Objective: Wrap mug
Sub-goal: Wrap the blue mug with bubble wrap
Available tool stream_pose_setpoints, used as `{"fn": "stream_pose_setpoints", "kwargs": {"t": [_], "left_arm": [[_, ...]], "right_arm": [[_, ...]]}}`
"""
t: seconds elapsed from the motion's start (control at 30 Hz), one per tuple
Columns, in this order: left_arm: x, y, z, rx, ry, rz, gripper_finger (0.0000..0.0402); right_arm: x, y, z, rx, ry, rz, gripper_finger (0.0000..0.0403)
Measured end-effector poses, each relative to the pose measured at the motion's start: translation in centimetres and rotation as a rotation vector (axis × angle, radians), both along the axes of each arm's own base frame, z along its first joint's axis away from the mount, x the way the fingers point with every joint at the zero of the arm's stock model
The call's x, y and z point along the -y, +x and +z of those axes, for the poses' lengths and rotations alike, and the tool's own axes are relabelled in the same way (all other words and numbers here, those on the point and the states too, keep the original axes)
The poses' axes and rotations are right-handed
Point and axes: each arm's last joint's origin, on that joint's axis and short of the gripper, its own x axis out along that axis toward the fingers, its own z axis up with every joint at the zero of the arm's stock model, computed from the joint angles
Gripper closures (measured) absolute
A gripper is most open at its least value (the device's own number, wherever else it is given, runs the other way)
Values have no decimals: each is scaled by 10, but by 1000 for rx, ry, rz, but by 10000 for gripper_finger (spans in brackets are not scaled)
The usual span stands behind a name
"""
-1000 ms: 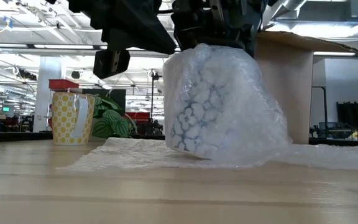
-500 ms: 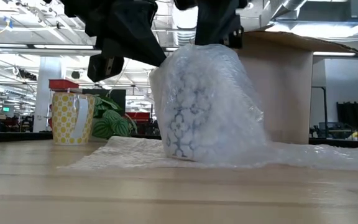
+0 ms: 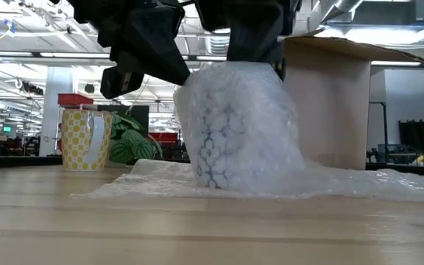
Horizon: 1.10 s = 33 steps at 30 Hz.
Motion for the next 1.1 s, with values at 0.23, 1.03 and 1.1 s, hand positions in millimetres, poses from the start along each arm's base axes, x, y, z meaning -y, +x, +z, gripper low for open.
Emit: {"fn": "stream_pose_setpoints", "kwargs": {"t": [0.23, 1.03, 1.1], "left_arm": [[0, -13, 12, -31, -49, -11, 402], [1, -18, 13, -56, -56, -5, 402], [0, -21, 14, -77, -55, -6, 402]], "right_arm": [[9, -4, -20, -3, 7, -29, 403], [13, 6, 7, -33, -19, -47, 403], [13, 9, -8, -60, -23, -45, 403]]}}
